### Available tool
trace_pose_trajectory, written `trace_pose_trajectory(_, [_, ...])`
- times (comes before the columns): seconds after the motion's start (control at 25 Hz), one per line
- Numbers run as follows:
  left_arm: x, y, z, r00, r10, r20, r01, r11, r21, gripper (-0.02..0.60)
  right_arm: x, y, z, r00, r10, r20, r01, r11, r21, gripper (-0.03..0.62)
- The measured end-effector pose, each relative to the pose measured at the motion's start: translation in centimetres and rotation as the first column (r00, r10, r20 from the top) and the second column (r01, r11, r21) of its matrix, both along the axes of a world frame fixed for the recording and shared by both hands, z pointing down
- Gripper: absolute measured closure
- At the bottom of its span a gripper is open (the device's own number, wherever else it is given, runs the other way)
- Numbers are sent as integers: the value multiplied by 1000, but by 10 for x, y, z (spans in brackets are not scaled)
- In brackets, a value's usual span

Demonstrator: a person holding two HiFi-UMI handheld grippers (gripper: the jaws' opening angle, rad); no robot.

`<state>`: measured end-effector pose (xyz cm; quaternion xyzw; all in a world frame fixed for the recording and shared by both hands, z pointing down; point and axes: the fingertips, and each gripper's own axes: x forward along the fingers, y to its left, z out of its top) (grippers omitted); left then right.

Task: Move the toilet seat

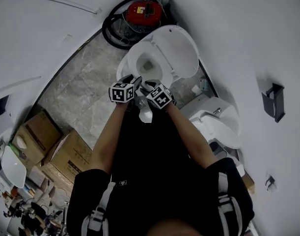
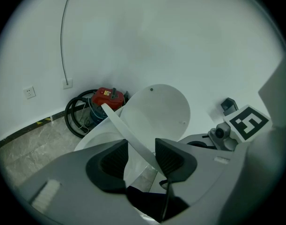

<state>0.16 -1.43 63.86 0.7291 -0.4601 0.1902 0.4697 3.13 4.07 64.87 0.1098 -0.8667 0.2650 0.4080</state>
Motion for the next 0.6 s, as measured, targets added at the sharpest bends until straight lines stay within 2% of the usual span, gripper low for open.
trace_pose_trajectory(0.2, [11, -11, -11, 999, -23, -48, 24, 1000, 17, 414, 12, -12, -7, 1000, 10, -15, -9, 999, 41, 431])
trace_pose_trajectory(0.6, [29, -31, -27, 997, -49, -53, 52, 998, 45, 417, 33, -28, -22, 1000, -21, -16, 23, 995, 95, 444])
